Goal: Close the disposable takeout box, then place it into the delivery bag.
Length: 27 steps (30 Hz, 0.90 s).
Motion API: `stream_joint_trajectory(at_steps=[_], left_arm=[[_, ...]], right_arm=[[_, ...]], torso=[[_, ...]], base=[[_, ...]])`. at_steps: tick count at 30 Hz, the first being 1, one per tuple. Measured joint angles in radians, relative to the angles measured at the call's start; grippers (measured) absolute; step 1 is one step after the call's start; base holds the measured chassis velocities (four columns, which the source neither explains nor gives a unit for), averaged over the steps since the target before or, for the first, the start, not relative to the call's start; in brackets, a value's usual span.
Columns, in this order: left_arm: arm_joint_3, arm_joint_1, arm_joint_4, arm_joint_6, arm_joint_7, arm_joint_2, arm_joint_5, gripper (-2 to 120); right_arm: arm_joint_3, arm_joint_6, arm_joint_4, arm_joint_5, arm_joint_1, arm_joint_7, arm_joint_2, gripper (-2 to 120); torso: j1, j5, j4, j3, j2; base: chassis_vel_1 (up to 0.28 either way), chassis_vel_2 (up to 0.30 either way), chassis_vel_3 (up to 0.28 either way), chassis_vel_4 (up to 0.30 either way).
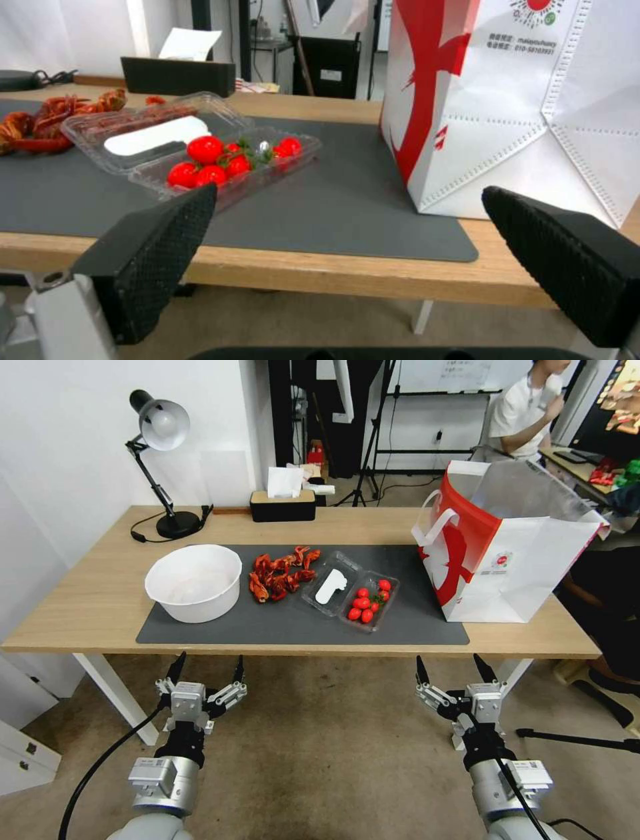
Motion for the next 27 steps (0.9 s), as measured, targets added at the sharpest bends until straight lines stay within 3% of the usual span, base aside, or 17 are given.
stream_joint_trajectory(at_steps=[3, 5, 6, 7, 10, 12, 14, 20, 27], left_arm=[[0.001, -0.025, 0.008, 0.028, 0.0, -0.002, -0.026, 100], [0.008, -0.107, 0.039, 0.124, -0.001, -0.008, -0.114, 100], [0.008, -0.107, 0.039, 0.124, -0.001, -0.008, -0.114, 100], [0.013, -0.151, 0.054, 0.173, -0.002, -0.012, -0.16, 100], [0.019, -0.165, 0.073, 0.168, -0.002, -0.013, -0.187, 100], [0.02, -0.166, 0.082, 0.148, -0.003, -0.013, -0.192, 100], [0.02, -0.165, 0.082, 0.144, -0.003, -0.013, -0.192, 100], [0.017, -0.158, 0.068, 0.124, -0.003, -0.011, -0.182, 100], [0.016, -0.153, 0.067, 0.1, -0.002, -0.01, -0.162, 100]], right_arm=[[0.0, 0.0, 0.0, 0.0, 0.0, 0.0, 0.0, 100], [0.0, 0.0, 0.0, 0.001, 0.0, 0.0, 0.0, 100], [0.0, 0.0, 0.0, 0.001, 0.0, 0.0, 0.0, 100], [0.003, -0.002, 0.0, 0.007, 0.003, 0.002, 0.0, 100], [0.021, -0.04, 0.0, 0.049, 0.023, 0.019, 0.005, 100], [0.073, -0.158, 0.004, 0.158, 0.076, 0.065, 0.016, 100], [0.079, -0.172, 0.004, 0.175, 0.083, 0.07, 0.017, 100], [0.083, -0.112, -0.026, 0.226, 0.096, 0.055, 0.006, 100], [0.082, -0.112, -0.026, 0.236, 0.093, 0.038, -0.003, 100]], torso=[[0.0, 0.0004, 0.0004, 0.0, 0.0], [0.0, -0.0002, -0.0002, 0.0, 0.0], [0.0, -0.0002, -0.0002, 0.0, 0.0], [0.0, -0.0003, -0.0007, 0.0, 0.0], [0.0, 0.0001, -0.0005, 0.0, 0.0], [0.0, 0.0001, 0.0002, 0.0, 0.0], [0.0, 0.0, 0.0001, 0.0, 0.0], [0.0, 0.0, 0.0, 0.0, 0.0], [0.0, 0.0001, 0.0, 0.0, 0.0]], base=[[0.0, 0.0, 0.0, 0.0], [0.0, 0.0, 0.0, 0.0], [0.0, 0.0, 0.0, 0.0], [0.0, 0.0, 0.0, 0.0], [0.0, 0.0, 0.0, 0.0], [0.0, 0.0, 0.0, 0.0], [0.0, 0.0, 0.0, 0.0], [0.0, 0.0, 0.0, 0.0], [0.0, 0.0, 0.0, 0.0]])
